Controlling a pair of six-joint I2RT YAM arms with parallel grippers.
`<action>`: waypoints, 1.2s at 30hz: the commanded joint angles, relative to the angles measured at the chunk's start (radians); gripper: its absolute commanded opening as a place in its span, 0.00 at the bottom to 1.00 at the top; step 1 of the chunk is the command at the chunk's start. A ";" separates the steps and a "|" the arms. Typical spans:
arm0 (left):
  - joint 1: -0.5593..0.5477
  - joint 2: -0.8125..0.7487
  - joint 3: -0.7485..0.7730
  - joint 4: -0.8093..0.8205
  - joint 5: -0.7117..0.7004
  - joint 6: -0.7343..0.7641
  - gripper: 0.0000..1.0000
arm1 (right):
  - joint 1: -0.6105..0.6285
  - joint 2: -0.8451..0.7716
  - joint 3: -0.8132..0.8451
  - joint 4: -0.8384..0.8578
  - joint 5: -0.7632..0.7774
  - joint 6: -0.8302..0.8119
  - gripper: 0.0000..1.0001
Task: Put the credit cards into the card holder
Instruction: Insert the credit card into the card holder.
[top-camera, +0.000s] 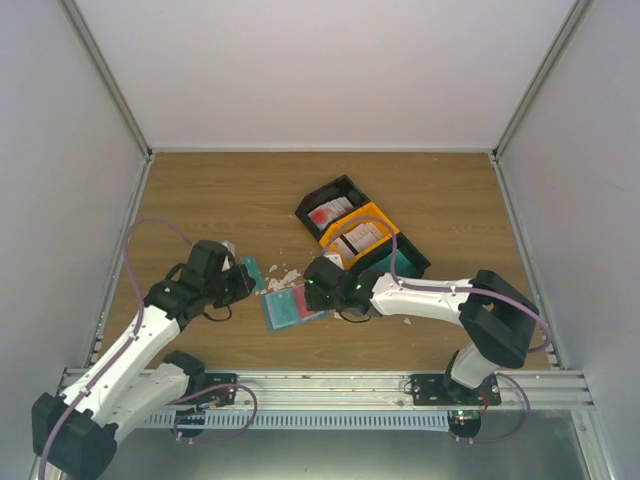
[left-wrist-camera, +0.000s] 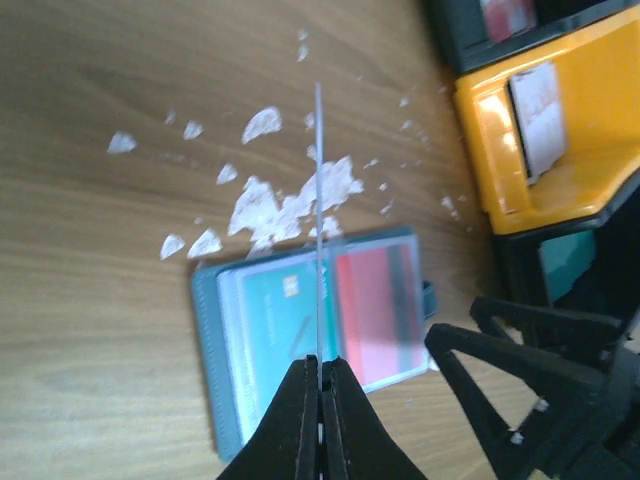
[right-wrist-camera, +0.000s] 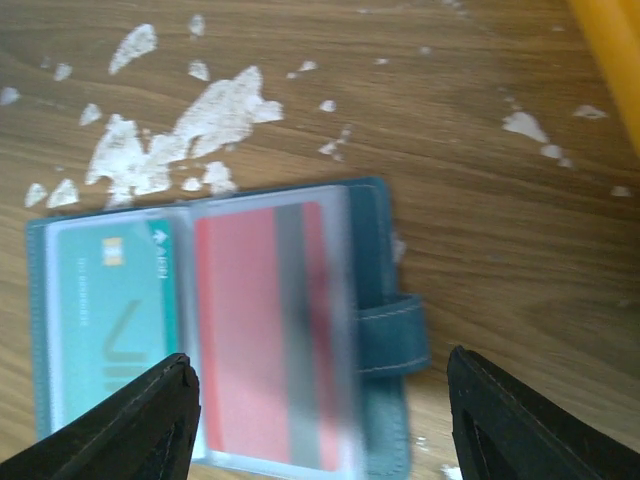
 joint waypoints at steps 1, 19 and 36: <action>0.005 0.024 0.049 0.093 0.020 0.083 0.00 | -0.029 -0.042 -0.032 -0.028 0.058 -0.022 0.68; 0.003 0.009 -0.274 0.507 0.351 -0.003 0.00 | -0.051 0.089 -0.013 -0.007 -0.077 -0.100 0.49; -0.098 -0.106 -0.499 0.742 0.262 -0.187 0.00 | -0.016 0.041 -0.168 0.041 -0.074 0.140 0.34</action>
